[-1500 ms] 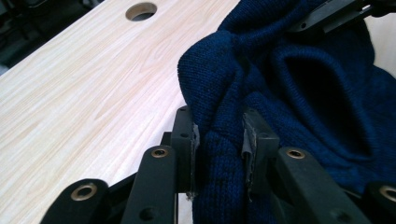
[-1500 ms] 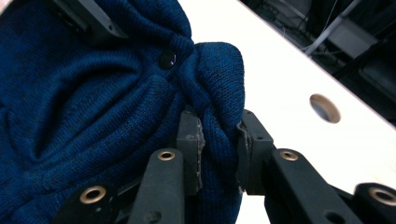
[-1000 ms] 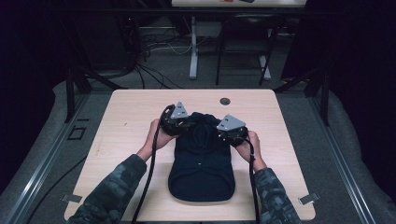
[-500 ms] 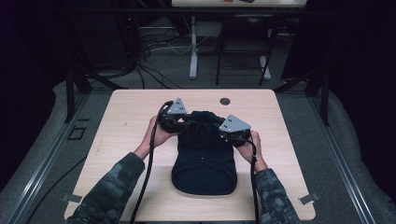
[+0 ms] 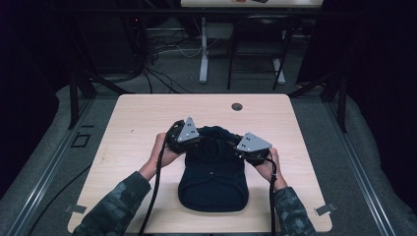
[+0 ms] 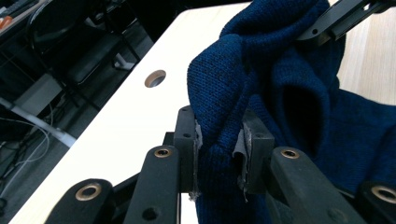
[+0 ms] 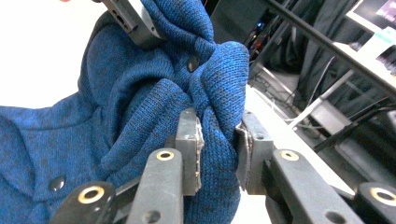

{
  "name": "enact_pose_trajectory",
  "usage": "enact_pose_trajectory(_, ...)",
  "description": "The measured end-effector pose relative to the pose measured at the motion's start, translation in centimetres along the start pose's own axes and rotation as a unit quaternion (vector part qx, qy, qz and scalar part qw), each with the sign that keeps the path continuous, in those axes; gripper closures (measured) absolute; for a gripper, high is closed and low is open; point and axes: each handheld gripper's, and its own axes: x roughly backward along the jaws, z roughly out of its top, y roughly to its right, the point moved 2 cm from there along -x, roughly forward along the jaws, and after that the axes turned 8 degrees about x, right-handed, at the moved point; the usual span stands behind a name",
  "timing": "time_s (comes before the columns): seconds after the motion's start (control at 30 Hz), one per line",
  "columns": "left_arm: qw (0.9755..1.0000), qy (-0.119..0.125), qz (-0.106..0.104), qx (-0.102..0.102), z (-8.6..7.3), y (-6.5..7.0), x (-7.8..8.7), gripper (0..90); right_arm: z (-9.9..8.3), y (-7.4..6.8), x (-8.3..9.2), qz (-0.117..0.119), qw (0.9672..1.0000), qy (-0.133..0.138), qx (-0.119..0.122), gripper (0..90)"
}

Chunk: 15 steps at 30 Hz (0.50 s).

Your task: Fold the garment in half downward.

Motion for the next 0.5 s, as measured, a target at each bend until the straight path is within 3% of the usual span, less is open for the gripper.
enact_pose_trajectory(0.13,0.9999,-0.009,0.002,0.006,-0.1,-0.3,-0.8,72.6,-0.3,0.0,-0.4,0.006,0.9998,-0.016,-0.014,73.1)
enact_pose_trajectory(0.3,0.9995,-0.023,0.000,0.023,0.8,-1.4,-1.8,72.7,-0.1,1.2,-1.7,-0.002,0.9980,-0.046,-0.042,73.1)
enact_pose_trajectory(0.4,0.9974,-0.061,-0.005,0.039,2.1,-2.3,-2.5,72.6,0.6,2.3,-2.7,0.005,0.9953,-0.065,-0.072,73.0)
enact_pose_trajectory(0.5,0.9959,-0.067,0.000,0.060,3.6,-3.4,-2.7,72.4,1.5,3.8,-3.7,0.000,0.9910,-0.098,-0.091,73.0)
